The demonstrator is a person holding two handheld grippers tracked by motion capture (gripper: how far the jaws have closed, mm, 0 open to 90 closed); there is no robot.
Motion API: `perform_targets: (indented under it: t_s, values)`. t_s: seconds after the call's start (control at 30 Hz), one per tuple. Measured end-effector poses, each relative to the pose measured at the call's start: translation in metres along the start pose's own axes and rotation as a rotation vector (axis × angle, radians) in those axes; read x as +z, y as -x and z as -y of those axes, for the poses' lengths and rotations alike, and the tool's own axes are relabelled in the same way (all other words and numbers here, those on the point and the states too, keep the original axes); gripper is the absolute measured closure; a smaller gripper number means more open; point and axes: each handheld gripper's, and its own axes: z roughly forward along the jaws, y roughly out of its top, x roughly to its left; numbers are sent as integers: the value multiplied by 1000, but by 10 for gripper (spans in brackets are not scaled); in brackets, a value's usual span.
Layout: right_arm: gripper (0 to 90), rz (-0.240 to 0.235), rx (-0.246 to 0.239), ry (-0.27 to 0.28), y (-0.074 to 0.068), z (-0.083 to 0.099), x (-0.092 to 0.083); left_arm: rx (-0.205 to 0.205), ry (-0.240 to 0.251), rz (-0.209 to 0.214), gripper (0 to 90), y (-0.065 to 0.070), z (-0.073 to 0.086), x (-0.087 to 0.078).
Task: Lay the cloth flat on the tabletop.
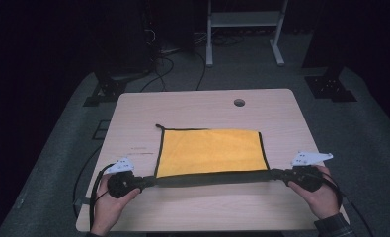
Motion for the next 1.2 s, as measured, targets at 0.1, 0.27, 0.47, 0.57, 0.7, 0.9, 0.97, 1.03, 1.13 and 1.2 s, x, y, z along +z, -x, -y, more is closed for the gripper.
perform_targets:
  t_s: [0.1,0.27,0.47,0.57,0.7,0.9,0.97,1.03,1.13,1.2]
  values:
    - [857,-13,4,-17,-5,9,-2,-4,-22,10,843,5,7,-1]
    - [856,-42,3,-56,-18,25,-5,-26,-57,23,843,8,18,0]
    - [854,-74,10,-108,-28,44,-4,-34,-107,32,841,11,27,3]
    - [853,-89,7,-131,-33,49,-2,-35,-136,33,839,12,31,5]
    - [842,-103,-3,-169,-36,53,2,-31,-200,31,828,12,37,13]
    - [676,-107,-9,-136,-35,52,0,-14,-181,20,739,13,34,9]
    - [631,-116,3,-87,-32,50,-5,-6,-158,2,682,12,31,4]
    - [615,-95,11,-41,-29,46,-10,-8,-126,-5,644,12,28,-2]
    - [593,-52,16,-7,-22,42,-14,-2,-91,-29,600,9,24,-5]
    - [572,-22,16,-2,-14,38,-12,11,-92,-57,569,5,21,-2]
